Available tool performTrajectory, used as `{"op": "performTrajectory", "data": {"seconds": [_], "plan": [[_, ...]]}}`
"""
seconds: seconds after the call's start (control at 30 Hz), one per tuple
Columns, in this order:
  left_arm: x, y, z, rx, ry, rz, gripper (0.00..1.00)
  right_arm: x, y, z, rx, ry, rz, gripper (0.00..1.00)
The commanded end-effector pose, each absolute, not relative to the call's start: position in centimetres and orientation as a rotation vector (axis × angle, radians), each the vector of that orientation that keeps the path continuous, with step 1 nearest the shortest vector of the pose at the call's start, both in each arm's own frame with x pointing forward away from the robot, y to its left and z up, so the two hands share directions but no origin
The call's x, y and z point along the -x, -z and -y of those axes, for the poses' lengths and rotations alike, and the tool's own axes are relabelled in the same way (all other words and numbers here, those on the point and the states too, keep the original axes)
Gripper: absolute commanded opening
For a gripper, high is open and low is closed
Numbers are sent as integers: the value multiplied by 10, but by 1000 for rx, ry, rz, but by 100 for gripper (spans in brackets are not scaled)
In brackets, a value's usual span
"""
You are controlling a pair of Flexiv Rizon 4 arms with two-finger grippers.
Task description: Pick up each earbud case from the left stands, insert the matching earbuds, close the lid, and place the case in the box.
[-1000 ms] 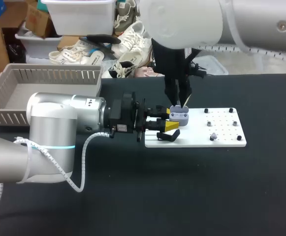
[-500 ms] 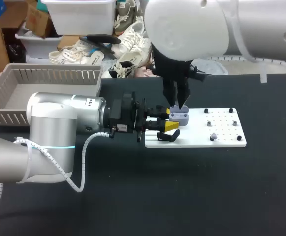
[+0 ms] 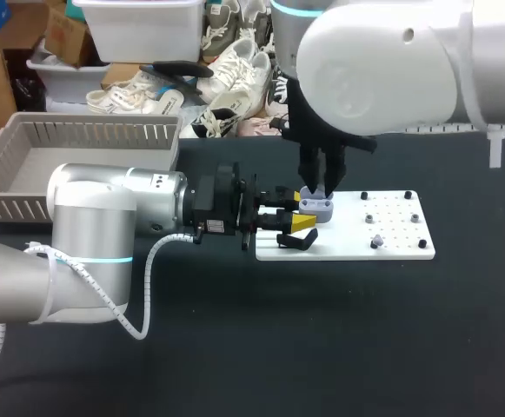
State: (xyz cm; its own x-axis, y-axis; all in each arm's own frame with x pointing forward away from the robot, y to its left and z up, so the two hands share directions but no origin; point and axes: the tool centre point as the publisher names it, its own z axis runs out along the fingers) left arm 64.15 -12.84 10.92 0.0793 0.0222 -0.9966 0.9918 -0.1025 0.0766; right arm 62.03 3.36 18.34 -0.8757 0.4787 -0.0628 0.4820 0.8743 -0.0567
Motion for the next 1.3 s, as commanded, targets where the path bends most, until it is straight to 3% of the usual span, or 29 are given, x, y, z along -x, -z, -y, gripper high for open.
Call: {"op": "performTrajectory", "data": {"seconds": [0.03,1.3], "plan": [[-642,-109,129,-1339,1213,-1119,0,-619,-180,-32,-764,118,-2993,0],[-642,-109,129,-1339,1213,-1119,0,-628,-166,-29,-716,245,-3016,0]]}}
